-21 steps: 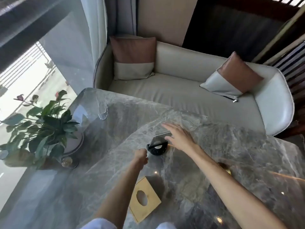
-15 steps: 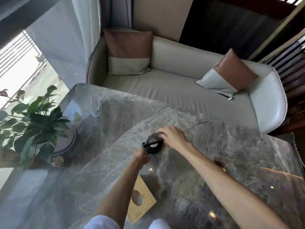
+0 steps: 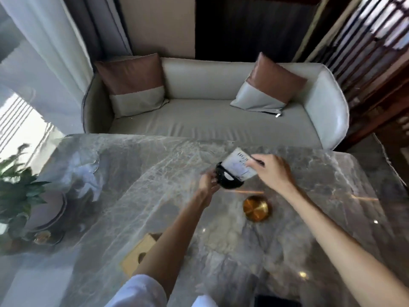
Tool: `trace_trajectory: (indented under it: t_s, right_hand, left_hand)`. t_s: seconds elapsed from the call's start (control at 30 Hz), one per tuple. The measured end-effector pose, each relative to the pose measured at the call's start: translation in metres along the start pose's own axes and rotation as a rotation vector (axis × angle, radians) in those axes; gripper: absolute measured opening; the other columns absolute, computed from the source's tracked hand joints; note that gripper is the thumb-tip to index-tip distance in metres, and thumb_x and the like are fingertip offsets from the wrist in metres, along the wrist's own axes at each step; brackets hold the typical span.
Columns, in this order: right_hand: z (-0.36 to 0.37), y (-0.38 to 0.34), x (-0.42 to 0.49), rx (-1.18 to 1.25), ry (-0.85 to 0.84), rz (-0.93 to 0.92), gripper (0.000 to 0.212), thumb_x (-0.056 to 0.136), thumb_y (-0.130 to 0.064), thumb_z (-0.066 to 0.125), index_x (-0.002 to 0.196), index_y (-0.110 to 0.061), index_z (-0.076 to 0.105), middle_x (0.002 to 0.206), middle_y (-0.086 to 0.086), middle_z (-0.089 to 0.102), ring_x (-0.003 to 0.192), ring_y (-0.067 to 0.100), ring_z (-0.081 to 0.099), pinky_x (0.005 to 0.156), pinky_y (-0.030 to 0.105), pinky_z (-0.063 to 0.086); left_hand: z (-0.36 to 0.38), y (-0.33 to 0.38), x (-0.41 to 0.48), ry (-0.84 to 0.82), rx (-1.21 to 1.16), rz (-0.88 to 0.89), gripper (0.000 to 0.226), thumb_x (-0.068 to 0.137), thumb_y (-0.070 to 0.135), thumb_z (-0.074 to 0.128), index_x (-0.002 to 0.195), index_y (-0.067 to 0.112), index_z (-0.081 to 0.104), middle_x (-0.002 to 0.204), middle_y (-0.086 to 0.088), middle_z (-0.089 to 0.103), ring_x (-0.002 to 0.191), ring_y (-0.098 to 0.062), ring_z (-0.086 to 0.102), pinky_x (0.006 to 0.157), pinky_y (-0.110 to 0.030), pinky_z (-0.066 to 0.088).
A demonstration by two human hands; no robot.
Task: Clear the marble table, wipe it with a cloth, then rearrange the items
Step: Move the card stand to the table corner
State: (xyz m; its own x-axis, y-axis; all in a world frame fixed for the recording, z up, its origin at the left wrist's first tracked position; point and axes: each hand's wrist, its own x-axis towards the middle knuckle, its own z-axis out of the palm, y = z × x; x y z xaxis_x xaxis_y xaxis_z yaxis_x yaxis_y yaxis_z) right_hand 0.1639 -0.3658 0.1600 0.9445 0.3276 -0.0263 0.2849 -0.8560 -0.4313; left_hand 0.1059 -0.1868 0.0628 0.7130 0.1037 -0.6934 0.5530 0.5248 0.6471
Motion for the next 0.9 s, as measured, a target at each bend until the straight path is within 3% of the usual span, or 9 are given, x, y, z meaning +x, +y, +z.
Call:
trace_trajectory:
  t_s: [0.1,0.17,0.23,0.3,0.37,0.53,0.67,0.73,0.9]
  right_hand:
    - [-0.058,0.088,-0.013,0.083,0.084,0.113,0.026,0.089,-0.041,0.063,0.087,-0.015,0.068,0.069,0.006,0.067,0.069,0.024,0.061,0.064,0.037,0.048]
    - [-0.091,0.147,-0.022,0.139,0.136,0.178,0.021,0.088,-0.038,0.064,0.088,-0.018,0.070,0.066,0.004,0.065,0.067,0.021,0.058,0.063,0.036,0.044]
    - [-0.113,0.197,-0.029,0.172,0.164,0.236,0.018,0.088,-0.034,0.065,0.090,-0.018,0.073,0.073,0.006,0.072,0.072,0.026,0.064,0.064,0.034,0.045]
    - [-0.134,0.253,-0.038,0.189,0.173,0.309,0.024,0.089,-0.033,0.064,0.090,-0.011,0.072,0.075,0.013,0.071,0.078,0.035,0.066,0.068,0.039,0.050]
    - [-0.148,0.303,-0.044,0.149,0.201,0.372,0.029,0.088,-0.034,0.064,0.087,-0.006,0.068,0.075,0.016,0.070,0.079,0.038,0.065,0.068,0.040,0.051]
    - [-0.162,0.400,-0.040,0.116,0.216,0.489,0.026,0.087,-0.032,0.064,0.075,-0.010,0.065,0.078,0.010,0.073,0.088,0.039,0.065,0.068,0.035,0.042]
    - [-0.154,0.444,-0.035,0.113,0.218,0.555,0.044,0.086,-0.033,0.063,0.054,-0.011,0.043,0.069,0.014,0.066,0.075,0.039,0.059,0.061,0.032,0.032]
    - [-0.144,0.454,-0.033,0.141,0.203,0.553,0.049,0.086,-0.031,0.063,0.051,-0.013,0.034,0.064,0.018,0.059,0.067,0.040,0.047,0.061,0.036,0.037]
    - [-0.121,0.469,-0.036,0.237,0.149,0.554,0.025,0.087,-0.034,0.062,0.070,-0.016,0.067,0.056,0.004,0.057,0.059,0.025,0.053,0.056,0.031,0.037]
  left_hand:
    - [0.108,-0.010,0.002,-0.102,0.047,0.025,0.026,0.099,0.018,0.036,0.090,0.020,0.060,0.090,0.004,0.059,0.079,-0.011,0.054,0.072,-0.022,0.042]
    - [0.181,-0.024,0.007,-0.147,0.087,0.030,0.030,0.102,0.025,0.030,0.114,0.016,0.057,0.095,0.004,0.059,0.082,-0.009,0.054,0.073,-0.021,0.041]
    - [0.244,-0.040,0.013,-0.177,0.103,0.006,0.044,0.104,0.028,0.026,0.138,0.009,0.045,0.120,-0.006,0.061,0.093,-0.013,0.055,0.077,-0.023,0.042]
    - [0.313,-0.065,0.018,-0.249,0.114,-0.043,0.050,0.105,0.030,0.022,0.145,0.005,0.038,0.146,-0.012,0.048,0.117,-0.019,0.052,0.088,-0.027,0.042]
    - [0.374,-0.089,0.025,-0.312,0.123,-0.075,0.052,0.106,0.031,0.019,0.146,0.003,0.036,0.151,-0.012,0.041,0.125,-0.024,0.053,0.097,-0.030,0.042]
    - [0.481,-0.135,0.057,-0.310,0.209,-0.145,0.048,0.104,0.035,0.019,0.118,0.010,0.058,0.110,-0.003,0.061,0.072,-0.009,0.065,0.063,-0.027,0.052]
    - [0.515,-0.167,0.089,-0.212,0.237,-0.253,0.038,0.103,0.037,0.027,0.094,0.012,0.054,0.086,0.001,0.055,0.072,-0.009,0.053,0.052,-0.023,0.044]
    - [0.519,-0.178,0.106,-0.168,0.260,-0.246,0.036,0.103,0.040,0.029,0.101,0.012,0.052,0.084,0.001,0.054,0.071,-0.010,0.053,0.052,-0.023,0.044]
    - [0.512,-0.199,0.132,-0.155,0.253,-0.273,0.042,0.100,0.045,0.032,0.101,0.013,0.059,0.094,-0.003,0.063,0.074,-0.011,0.061,0.047,-0.026,0.051]
